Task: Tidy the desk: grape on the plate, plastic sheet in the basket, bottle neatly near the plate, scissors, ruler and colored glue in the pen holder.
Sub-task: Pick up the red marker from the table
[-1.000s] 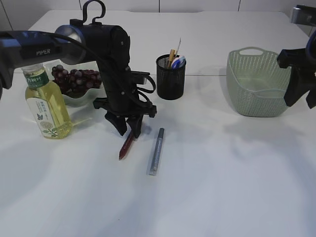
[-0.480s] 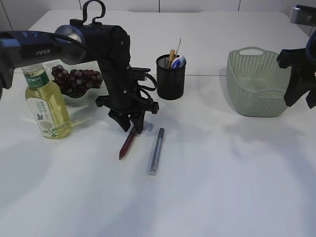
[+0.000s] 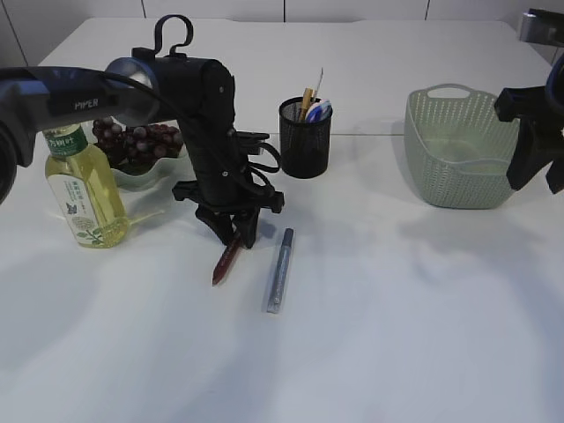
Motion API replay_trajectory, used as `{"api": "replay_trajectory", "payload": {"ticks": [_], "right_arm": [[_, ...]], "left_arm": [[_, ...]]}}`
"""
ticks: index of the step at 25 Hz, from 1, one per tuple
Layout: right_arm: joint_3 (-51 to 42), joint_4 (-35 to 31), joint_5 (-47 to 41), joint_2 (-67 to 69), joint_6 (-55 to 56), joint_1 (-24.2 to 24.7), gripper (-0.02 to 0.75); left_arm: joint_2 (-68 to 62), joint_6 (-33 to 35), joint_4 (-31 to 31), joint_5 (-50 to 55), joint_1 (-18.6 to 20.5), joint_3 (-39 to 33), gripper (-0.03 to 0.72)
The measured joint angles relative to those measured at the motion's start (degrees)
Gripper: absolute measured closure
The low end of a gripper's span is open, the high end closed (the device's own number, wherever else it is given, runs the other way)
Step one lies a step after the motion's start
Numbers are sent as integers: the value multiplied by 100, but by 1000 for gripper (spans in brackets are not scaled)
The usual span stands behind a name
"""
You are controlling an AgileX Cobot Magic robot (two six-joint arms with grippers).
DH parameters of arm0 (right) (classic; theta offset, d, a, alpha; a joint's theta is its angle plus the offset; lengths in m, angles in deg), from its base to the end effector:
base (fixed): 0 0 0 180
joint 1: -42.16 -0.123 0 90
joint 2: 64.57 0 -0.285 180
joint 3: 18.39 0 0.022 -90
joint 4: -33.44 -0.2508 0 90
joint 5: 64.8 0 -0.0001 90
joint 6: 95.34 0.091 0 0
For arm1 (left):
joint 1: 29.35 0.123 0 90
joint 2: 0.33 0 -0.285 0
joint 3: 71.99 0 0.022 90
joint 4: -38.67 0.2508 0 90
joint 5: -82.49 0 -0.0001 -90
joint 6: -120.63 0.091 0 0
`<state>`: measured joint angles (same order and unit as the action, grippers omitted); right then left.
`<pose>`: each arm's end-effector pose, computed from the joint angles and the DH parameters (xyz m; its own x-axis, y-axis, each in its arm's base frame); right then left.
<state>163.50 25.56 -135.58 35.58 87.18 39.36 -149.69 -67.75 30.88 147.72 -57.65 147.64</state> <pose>0.3179 0.0273 0.3007 -0.9827 0.0407 -0.1809 0.0145 0.9895 0.1438 0.4322 -0.2454 0.1144 -0.9558 0.2868 -0.0647 0.2933 0.9459 -0.1385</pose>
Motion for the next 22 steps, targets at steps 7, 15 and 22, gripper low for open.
{"api": "replay_trajectory", "payload": {"ticks": [7, 15, 22], "right_arm": [[0, 0, 0, 0, 0, 0, 387], [0, 0, 0, 0, 0, 0, 388], [0, 0, 12, 0, 0, 0, 388]], "left_arm": [[-4, 0, -22, 11, 0, 0, 414], [-4, 0, 49, 55, 0, 0, 493], [-4, 0, 285, 132, 0, 6, 596]]}}
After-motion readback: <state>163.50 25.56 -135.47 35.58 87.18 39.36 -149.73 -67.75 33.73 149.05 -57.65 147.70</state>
